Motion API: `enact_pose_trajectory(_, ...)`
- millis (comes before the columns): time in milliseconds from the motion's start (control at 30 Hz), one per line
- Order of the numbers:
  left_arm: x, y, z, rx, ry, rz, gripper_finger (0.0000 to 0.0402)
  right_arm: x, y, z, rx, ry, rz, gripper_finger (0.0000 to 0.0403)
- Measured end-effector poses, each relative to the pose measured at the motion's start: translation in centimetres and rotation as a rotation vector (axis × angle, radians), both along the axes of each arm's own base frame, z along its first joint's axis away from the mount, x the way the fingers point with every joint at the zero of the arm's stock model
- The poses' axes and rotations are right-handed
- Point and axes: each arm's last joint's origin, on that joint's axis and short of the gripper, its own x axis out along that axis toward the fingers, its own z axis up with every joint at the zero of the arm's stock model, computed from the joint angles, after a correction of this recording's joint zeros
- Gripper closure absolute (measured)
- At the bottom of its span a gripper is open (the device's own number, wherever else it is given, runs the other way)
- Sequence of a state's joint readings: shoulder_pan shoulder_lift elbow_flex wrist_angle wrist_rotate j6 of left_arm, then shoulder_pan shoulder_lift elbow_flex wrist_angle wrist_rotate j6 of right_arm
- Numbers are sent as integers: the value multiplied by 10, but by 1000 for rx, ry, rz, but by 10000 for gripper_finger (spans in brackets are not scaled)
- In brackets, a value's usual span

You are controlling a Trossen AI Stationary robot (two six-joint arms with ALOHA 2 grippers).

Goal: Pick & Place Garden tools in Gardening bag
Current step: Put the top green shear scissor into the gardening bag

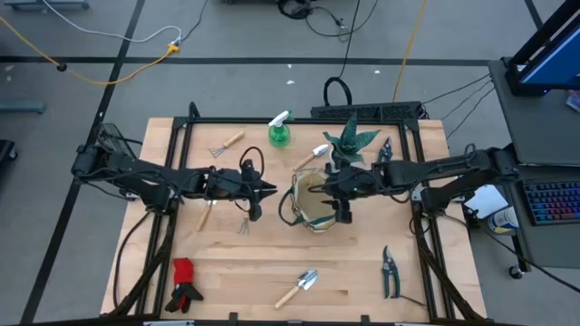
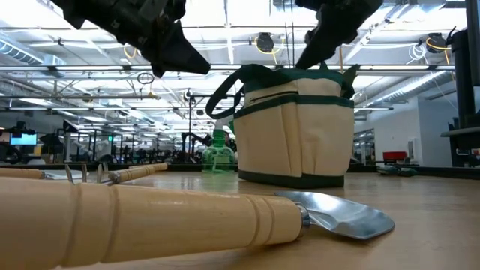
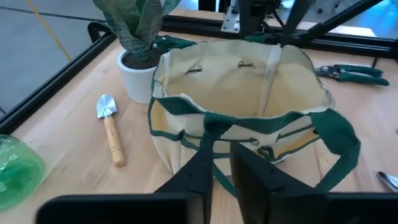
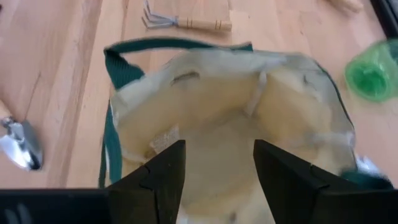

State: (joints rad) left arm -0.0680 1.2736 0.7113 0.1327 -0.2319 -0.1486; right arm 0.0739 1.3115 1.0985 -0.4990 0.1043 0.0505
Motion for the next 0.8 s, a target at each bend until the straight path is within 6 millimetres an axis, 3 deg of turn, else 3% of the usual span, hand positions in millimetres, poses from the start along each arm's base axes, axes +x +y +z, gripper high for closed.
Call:
enact_pose_trajectory(200, 2, 5, 4, 11, -40, 18, 261, -23, -2, 17, 44, -13, -47, 218)
enact_pose_trajectory(367, 2, 8, 5, 9, -60, 29, 228, -42, -3, 22, 98, 31, -114, 219)
enact_pose_trajectory(800, 2, 8, 4, 8, -49, 29, 240, -81, -16, 13, 49, 228, -599, 220)
